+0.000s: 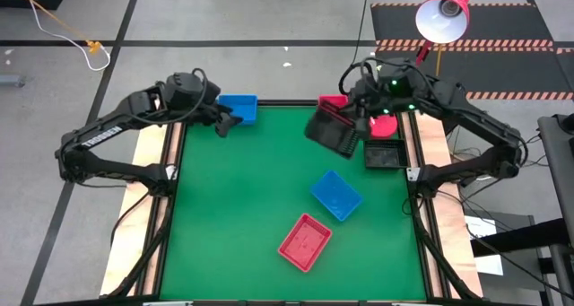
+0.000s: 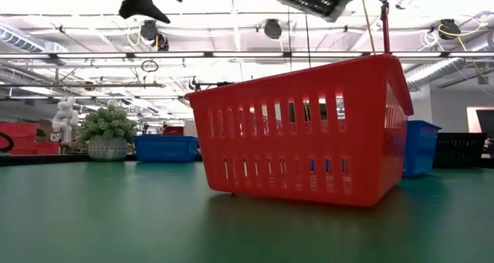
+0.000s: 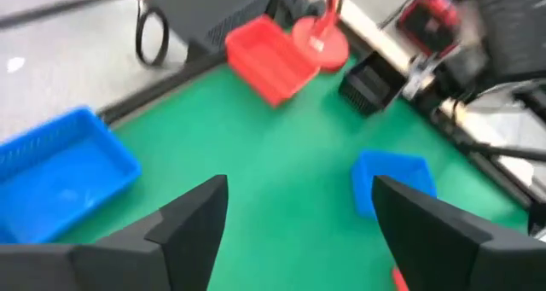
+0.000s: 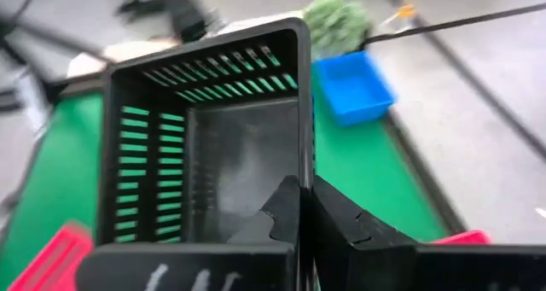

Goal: Stack baskets by color
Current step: Stack the left black bin on top of the stacked black bins

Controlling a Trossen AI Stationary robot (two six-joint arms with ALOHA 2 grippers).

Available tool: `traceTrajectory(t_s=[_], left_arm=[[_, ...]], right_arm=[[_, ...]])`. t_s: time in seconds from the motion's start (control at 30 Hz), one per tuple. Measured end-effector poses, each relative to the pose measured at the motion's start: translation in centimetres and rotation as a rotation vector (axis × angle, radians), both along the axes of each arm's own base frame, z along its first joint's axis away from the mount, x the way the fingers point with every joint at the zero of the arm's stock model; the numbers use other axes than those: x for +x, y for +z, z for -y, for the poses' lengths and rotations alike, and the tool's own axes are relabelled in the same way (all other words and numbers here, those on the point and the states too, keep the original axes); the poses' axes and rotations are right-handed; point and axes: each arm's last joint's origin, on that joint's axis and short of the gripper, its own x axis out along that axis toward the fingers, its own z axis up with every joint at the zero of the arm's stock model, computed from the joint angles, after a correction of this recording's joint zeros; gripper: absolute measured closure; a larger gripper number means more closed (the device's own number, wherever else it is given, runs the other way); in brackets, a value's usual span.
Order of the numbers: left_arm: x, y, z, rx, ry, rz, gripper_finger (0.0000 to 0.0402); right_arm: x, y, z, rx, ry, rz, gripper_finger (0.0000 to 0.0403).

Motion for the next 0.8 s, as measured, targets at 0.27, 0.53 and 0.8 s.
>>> traceTrajectory(t_s=[0.27,0.53,0.8], left_arm=[[0.5,-0.6,0.5,-0.061,0.003,-0.022,0.0155],[1.4,-1.1,0.5,-0.089,0.002,-0.037,0.0174],[2.1,-1.6,0.6,-0.112,0.0,-0.055,0.0177]], right_arm=[[-3.1,-1.7,0.5,0.061,0.138,-0.211,0.0397],[-5.2,-3.2,2.0,0.02,0.233,-0.395,0.04],[-6.5,-4.6,4.0,0.009,0.315,-0.516,0.0401]])
